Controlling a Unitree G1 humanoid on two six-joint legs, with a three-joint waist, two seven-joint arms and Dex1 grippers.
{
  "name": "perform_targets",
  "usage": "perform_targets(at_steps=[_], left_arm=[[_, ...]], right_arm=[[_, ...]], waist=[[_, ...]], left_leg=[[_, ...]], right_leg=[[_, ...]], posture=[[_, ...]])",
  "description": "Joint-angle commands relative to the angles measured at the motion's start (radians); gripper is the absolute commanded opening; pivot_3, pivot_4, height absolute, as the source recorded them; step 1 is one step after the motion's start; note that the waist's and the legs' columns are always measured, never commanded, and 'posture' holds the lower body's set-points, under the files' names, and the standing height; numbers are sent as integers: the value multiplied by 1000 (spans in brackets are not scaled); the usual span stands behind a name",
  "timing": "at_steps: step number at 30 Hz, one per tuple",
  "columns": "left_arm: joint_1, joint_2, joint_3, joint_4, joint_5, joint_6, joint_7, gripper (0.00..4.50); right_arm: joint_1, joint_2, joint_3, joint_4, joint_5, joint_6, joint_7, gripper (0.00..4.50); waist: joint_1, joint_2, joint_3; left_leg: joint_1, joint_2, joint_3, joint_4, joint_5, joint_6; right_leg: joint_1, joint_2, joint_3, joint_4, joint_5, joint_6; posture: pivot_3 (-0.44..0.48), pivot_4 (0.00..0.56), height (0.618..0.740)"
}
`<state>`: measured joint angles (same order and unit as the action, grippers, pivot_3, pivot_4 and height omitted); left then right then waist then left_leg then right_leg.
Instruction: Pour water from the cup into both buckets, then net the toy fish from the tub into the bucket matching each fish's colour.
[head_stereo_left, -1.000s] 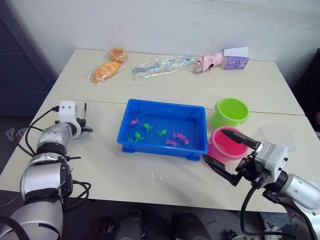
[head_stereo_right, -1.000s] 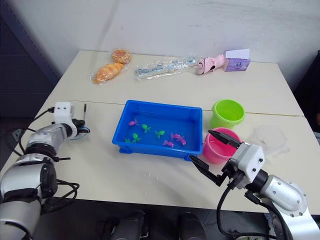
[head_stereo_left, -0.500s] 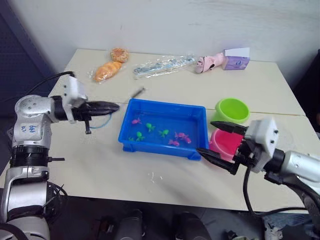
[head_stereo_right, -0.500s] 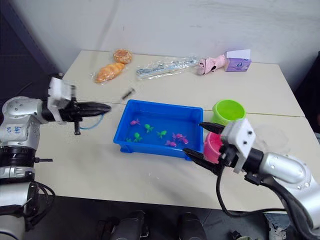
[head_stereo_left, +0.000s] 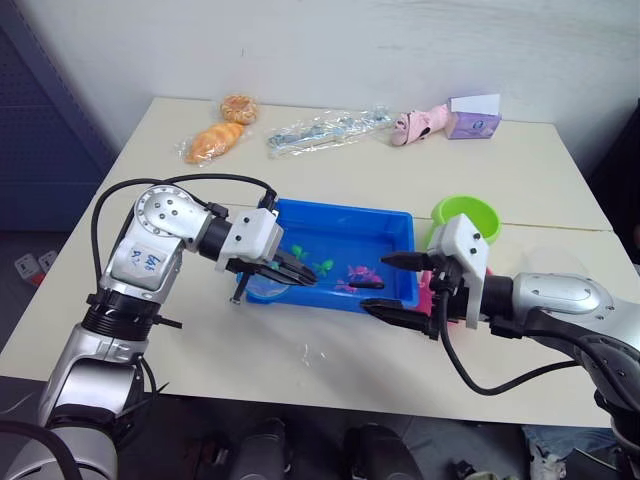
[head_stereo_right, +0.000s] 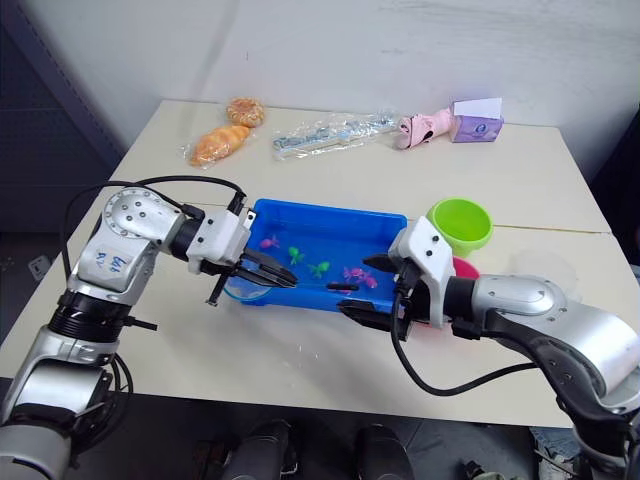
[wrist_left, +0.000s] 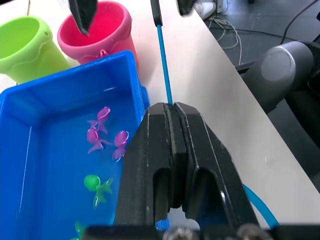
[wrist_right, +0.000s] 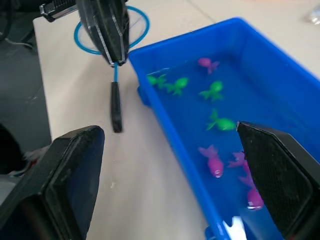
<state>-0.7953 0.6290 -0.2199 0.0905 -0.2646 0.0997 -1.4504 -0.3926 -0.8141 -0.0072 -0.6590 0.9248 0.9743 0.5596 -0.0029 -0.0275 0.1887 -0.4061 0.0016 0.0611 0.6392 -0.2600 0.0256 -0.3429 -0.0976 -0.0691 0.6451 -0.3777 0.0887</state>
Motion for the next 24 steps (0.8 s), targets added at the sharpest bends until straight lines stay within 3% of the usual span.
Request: perform_targets(at_steps=[1,24], left_arm=[[-31,-8,-5,-12,14,2,17,79],[-43,-57,-51,-22,35,19,14,79]], right_arm=[[-21,32,2,-22,36,37,-37,4500],[-104,98,-5,-19,162,171,-91,4500]], waist=[[0,0,0],[0,1,0]], left_leg=[[-1,0,0,0,0,0],[-1,0,-2,2,0,1]], right_leg=[[0,0,0,0,0,0],[1,0,-2,0,0,0]], posture=[[0,150,740],[0,150,740]])
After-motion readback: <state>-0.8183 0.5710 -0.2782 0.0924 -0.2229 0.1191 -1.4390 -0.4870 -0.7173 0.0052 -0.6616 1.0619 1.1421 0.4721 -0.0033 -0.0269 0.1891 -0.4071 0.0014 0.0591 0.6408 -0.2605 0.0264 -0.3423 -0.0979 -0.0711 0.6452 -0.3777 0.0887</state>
